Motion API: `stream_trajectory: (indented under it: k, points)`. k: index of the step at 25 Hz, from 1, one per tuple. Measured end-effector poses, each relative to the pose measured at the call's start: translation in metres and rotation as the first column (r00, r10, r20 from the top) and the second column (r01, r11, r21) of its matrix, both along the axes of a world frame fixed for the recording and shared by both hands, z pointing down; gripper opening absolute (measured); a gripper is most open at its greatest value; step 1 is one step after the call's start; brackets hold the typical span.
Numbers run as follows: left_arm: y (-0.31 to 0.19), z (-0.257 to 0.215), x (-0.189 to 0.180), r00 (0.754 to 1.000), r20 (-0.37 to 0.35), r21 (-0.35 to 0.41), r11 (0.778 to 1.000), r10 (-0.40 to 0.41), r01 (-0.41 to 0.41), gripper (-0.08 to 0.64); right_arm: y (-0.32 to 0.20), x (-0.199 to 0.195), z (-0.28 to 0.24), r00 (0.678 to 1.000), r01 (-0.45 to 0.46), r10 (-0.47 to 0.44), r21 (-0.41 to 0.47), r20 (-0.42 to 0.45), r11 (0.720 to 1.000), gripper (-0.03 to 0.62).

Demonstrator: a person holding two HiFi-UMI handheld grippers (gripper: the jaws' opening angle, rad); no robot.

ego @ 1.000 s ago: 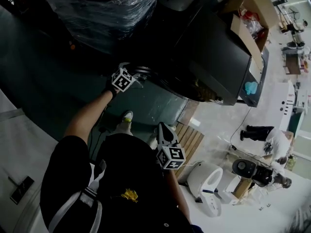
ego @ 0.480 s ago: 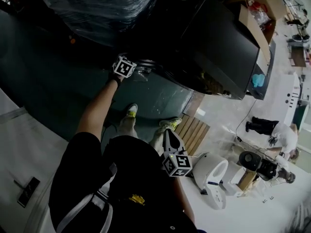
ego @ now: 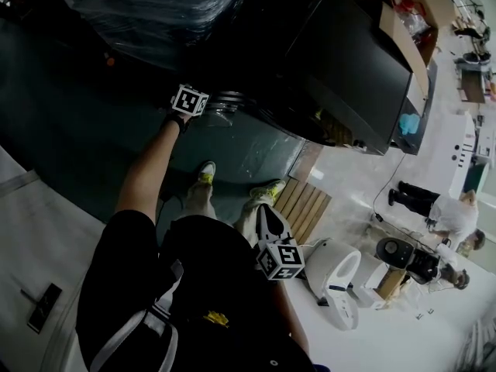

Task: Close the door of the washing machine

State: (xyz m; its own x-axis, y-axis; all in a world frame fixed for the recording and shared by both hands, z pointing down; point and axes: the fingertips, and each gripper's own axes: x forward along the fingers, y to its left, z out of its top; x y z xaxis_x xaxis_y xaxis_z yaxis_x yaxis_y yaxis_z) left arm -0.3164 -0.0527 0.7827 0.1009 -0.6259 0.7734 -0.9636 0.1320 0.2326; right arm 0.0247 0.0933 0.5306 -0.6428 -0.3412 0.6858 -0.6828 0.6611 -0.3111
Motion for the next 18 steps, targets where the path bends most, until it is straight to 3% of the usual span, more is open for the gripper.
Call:
stream_trajectory:
  k: [4, 13, 18]
  points:
    - [0.007, 0.003, 0.010, 0.997, 0.044, -0.013, 0.998, 0.061, -0.060, 0.224, 0.001, -0.002, -0.001, 1.000, 0.011, -0.011, 0.002, 0.017, 1.000, 0.025]
    - [0.030, 0.003, 0.023, 0.999, -0.015, -0.033, 0.999, -0.043, 0.042, 0.189, 0.006, 0.000, 0.009, 1.000, 0.010, -0.010, -0.002, 0.008, 1.000, 0.025]
    - [0.042, 0.003, 0.040, 0.999, -0.001, -0.054, 0.998, -0.032, 0.032, 0.189, 0.000, 0.005, 0.015, 1.000, -0.020, 0.020, 0.005, -0.014, 1.000, 0.025]
